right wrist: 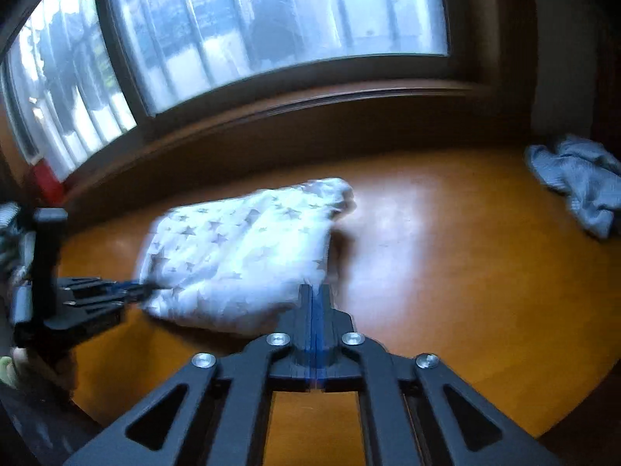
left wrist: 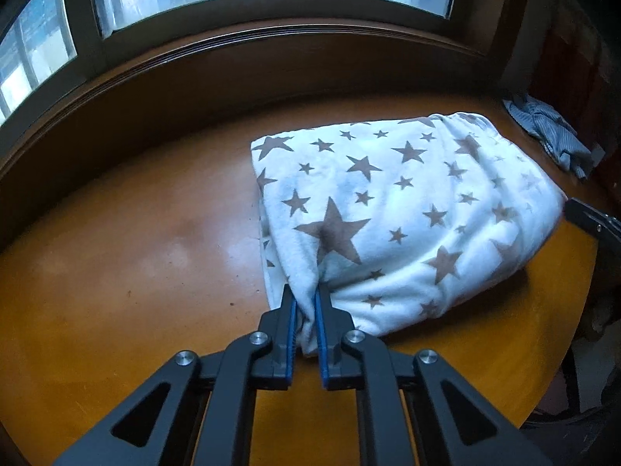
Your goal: Fold clothes
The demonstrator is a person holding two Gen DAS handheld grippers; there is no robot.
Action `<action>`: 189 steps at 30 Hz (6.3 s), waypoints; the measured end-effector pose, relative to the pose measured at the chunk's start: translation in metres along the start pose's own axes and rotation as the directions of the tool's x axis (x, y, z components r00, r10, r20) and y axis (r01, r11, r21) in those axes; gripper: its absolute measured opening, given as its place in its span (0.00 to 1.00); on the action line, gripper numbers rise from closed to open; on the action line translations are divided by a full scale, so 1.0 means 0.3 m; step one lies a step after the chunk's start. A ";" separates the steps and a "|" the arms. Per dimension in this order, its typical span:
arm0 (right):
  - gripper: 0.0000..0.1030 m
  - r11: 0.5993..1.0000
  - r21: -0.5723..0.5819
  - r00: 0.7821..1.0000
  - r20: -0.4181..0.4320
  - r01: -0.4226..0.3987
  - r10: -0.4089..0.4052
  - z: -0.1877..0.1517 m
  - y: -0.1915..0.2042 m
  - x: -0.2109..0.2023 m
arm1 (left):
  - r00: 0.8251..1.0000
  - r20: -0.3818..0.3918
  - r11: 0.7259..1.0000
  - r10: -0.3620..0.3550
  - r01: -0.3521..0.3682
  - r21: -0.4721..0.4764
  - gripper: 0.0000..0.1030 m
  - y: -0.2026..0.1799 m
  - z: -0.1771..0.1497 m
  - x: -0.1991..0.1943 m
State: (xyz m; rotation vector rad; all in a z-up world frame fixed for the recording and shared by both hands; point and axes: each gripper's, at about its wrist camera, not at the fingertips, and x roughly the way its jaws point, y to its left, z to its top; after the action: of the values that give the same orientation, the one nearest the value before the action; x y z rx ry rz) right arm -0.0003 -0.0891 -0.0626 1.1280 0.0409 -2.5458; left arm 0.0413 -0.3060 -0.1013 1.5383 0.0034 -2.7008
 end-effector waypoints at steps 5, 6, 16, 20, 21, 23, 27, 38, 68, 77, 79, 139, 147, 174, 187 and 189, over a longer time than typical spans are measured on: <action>0.00 0.990 0.129 0.997 -0.052 -0.052 0.059 -0.030 -0.109 -0.009 | 0.999 0.010 0.999 -0.042 0.042 -0.006 0.07 0.014 0.009 -0.022; 0.01 0.986 0.139 0.994 -0.049 -0.090 0.098 -0.026 -0.093 -0.011 | 0.999 0.009 0.999 -0.043 0.043 0.000 0.07 0.009 0.011 -0.025; 0.09 0.978 0.134 0.985 -0.045 -0.160 0.167 0.016 0.029 0.038 | 1.000 -0.007 1.000 -0.016 0.016 0.005 0.08 -0.016 0.003 -0.016; 0.09 0.984 0.134 0.989 -0.077 -0.117 0.128 0.003 0.003 0.060 | 1.000 -0.011 1.000 -0.019 0.019 0.006 0.08 -0.031 0.001 -0.015; 0.09 0.985 0.134 0.988 -0.096 -0.111 0.125 -0.006 0.006 0.081 | 1.000 -0.009 1.000 -0.013 0.013 0.017 0.08 -0.036 0.001 -0.015; 0.09 0.986 0.131 0.987 -0.111 -0.100 0.115 -0.021 0.011 0.112 | 1.000 -0.009 1.000 -0.021 0.021 0.013 0.09 -0.025 -0.005 -0.026; 0.11 0.984 0.125 0.986 -0.098 -0.125 0.137 -0.018 0.017 0.075 | 0.993 0.045 0.993 -0.111 0.113 -0.046 0.10 0.019 0.008 -0.118; 0.19 0.991 0.030 0.990 0.042 -0.133 0.132 0.170 0.100 0.094 | 0.964 0.184 0.981 -0.191 0.185 0.053 0.11 -0.052 0.241 -0.050; 0.00 0.941 0.312 0.979 -0.189 0.129 -0.072 0.196 -0.079 0.349 | 0.981 0.192 1.000 0.021 -0.016 -0.023 0.18 -0.034 0.217 0.122; 0.03 0.961 0.265 0.997 0.018 -0.083 0.081 0.194 -0.043 0.110 | 0.978 0.201 0.998 0.051 -0.056 0.019 0.20 -0.037 0.226 0.111; 0.14 0.981 0.158 0.994 0.000 -0.112 0.113 0.191 0.051 0.109 | 0.976 0.207 0.998 0.061 -0.065 0.011 0.23 -0.033 0.225 0.111; 0.43 0.974 -0.194 0.988 -0.116 -0.119 0.098 -0.156 0.134 -0.072 | 0.990 0.065 0.982 -0.122 0.111 0.149 0.21 -0.051 -0.015 -0.201; 0.43 0.972 -0.225 0.991 -0.124 -0.071 0.044 -0.214 0.121 -0.044 | 0.978 0.128 0.984 -0.167 0.158 0.082 0.32 -0.018 0.070 -0.162; 0.10 0.937 -0.334 0.988 -0.144 -0.101 0.055 -0.170 0.105 -0.060 | 0.998 0.053 0.997 0.027 -0.030 0.072 0.55 -0.097 0.075 0.049; 0.12 0.882 -0.453 0.987 -0.146 -0.129 0.070 -0.147 0.169 -0.038 | 0.992 0.079 0.988 0.097 -0.105 0.113 0.66 -0.115 0.063 0.052; 0.06 0.877 -0.470 0.991 -0.131 -0.100 0.043 -0.140 0.178 -0.039 | 0.988 0.085 0.980 0.127 -0.138 0.143 0.67 -0.134 0.060 0.045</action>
State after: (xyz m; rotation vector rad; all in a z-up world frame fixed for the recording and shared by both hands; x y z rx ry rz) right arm 0.0545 -0.1284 -0.0767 1.0469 0.6113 -2.2191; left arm 0.0178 -0.2666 -0.1044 1.4133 -0.2985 -2.7042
